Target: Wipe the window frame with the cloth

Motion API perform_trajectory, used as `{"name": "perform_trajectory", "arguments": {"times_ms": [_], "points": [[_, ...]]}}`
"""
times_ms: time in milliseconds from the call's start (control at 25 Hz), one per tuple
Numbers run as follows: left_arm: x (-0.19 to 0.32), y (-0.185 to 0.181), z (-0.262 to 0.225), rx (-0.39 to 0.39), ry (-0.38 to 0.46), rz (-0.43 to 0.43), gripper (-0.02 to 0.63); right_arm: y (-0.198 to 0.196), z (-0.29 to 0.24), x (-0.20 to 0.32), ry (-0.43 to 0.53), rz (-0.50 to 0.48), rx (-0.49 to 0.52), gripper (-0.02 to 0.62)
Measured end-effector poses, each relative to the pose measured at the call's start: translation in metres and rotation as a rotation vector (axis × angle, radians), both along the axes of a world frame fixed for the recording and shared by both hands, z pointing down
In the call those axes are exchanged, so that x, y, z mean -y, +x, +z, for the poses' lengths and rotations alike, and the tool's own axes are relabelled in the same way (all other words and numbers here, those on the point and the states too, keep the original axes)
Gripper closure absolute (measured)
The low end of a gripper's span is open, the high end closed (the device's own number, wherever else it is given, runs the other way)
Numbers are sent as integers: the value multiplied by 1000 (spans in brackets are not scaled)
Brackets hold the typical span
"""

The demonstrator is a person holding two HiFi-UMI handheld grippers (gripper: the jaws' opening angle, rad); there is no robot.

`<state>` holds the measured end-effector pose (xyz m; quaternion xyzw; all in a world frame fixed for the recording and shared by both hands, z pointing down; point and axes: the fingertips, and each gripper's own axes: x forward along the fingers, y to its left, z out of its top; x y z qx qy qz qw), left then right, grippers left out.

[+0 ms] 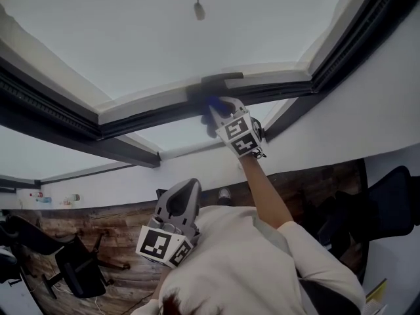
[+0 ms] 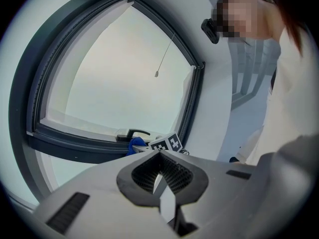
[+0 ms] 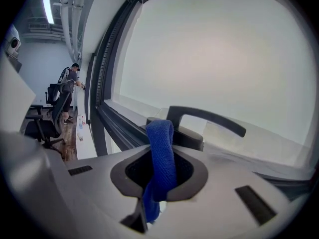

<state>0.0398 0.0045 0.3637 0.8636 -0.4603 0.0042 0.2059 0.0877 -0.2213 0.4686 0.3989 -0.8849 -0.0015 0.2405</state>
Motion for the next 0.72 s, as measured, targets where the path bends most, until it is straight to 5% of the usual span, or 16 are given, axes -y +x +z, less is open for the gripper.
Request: {"name": "perform_trajectory", "arguments": {"times_ms": [720], "points": [[-24, 8, 6, -23, -9, -81, 597, 29, 0, 5, 15, 25, -19, 546]]}}
